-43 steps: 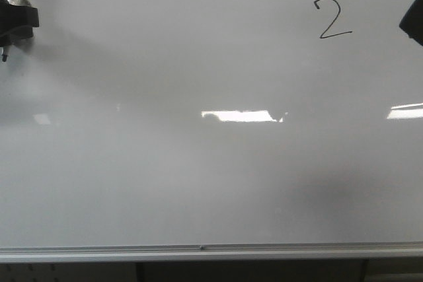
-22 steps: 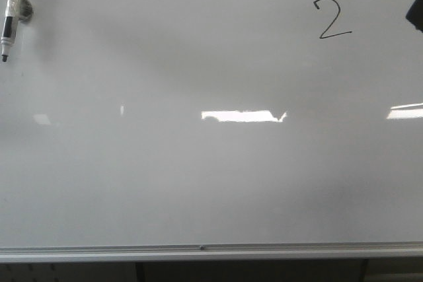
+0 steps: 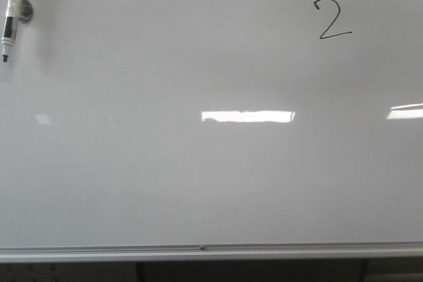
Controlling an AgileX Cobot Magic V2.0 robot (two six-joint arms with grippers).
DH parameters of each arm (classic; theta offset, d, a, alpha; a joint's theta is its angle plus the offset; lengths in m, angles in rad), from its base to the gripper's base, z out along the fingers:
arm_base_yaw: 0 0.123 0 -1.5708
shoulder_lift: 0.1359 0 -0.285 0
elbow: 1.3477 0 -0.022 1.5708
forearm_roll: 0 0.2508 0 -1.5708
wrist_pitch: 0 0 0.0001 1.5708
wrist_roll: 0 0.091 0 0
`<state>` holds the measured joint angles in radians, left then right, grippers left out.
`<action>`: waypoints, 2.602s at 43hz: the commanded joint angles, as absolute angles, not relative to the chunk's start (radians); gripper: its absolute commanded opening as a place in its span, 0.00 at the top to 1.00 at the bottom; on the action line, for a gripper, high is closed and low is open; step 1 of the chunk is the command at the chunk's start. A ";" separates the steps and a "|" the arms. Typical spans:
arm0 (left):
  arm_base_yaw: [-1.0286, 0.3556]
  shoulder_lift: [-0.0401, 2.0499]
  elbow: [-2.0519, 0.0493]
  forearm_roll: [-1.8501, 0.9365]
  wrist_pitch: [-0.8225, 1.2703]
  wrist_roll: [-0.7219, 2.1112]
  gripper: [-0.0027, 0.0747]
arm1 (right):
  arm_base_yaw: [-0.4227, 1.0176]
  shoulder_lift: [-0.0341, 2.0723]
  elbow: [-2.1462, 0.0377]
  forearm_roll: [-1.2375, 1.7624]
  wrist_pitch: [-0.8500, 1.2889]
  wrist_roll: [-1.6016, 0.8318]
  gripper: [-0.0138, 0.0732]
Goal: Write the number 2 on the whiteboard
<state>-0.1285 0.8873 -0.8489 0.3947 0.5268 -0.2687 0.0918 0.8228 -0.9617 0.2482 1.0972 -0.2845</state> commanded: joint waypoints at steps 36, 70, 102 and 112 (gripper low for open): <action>-0.456 0.655 -0.958 0.099 0.889 -0.113 0.56 | 0.086 0.513 -0.945 0.242 1.063 -0.226 0.20; -0.456 0.655 -0.958 0.099 0.889 -0.113 0.66 | 0.086 0.513 -0.945 0.098 1.067 -0.057 0.78; -0.456 0.655 -0.958 0.099 0.893 -0.113 0.99 | 0.086 0.513 -0.945 0.098 1.058 -0.057 0.92; -0.456 0.650 -0.956 0.099 0.890 -0.113 0.99 | 0.086 0.513 -0.945 0.098 1.058 -0.057 0.92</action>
<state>-0.4470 0.6544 -0.9262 0.1032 0.9548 -0.1115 0.0918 0.5096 -0.9225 0.1048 1.1252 -0.0526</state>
